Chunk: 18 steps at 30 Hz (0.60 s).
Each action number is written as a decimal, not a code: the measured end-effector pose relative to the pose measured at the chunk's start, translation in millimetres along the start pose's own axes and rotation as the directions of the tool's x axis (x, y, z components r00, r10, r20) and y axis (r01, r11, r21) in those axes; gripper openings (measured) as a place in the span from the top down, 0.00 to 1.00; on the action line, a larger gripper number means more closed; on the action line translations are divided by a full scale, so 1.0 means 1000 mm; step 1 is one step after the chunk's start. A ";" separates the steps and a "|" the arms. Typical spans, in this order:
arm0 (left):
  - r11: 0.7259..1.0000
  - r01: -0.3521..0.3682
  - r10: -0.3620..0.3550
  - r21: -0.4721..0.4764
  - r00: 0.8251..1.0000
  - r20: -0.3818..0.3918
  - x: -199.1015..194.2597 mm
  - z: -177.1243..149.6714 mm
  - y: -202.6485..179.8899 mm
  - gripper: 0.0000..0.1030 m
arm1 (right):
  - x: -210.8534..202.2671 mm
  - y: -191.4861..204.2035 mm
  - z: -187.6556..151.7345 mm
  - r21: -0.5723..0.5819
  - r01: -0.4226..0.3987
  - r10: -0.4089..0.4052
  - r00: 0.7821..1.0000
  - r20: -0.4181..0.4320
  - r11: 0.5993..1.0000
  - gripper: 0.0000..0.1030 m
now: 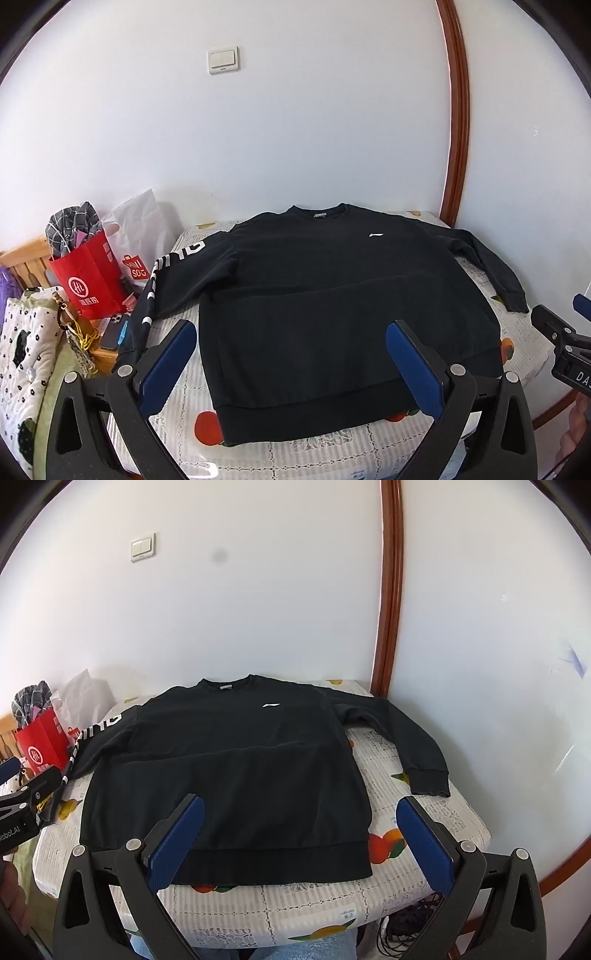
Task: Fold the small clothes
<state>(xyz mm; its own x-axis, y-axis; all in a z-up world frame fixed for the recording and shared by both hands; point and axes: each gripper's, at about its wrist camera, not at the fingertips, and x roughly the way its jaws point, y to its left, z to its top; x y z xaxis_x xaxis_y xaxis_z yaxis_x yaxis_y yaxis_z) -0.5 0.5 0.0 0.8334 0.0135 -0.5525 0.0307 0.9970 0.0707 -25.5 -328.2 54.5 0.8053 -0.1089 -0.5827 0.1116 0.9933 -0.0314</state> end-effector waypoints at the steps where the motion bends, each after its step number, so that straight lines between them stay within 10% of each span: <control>1: 1.000 -0.001 0.000 -0.005 1.000 -0.006 0.000 0.000 0.000 0.00 | 0.000 0.000 0.000 0.002 -0.009 0.009 1.000 -0.009 1.000 0.01; 18: 0.997 0.036 -0.036 -0.062 0.999 -0.008 -0.005 -0.001 0.020 0.00 | -0.017 0.016 -0.001 -0.021 -0.009 0.010 1.000 0.020 1.000 0.01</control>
<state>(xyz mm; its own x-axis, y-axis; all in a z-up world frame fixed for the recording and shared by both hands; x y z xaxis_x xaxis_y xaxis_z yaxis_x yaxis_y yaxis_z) -4.7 20.0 3.1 0.8273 -0.0220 -0.5613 0.0263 0.9997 -0.0004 -38.1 -310.4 62.8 0.8182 -0.1000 -0.5662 0.0919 0.9948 -0.0429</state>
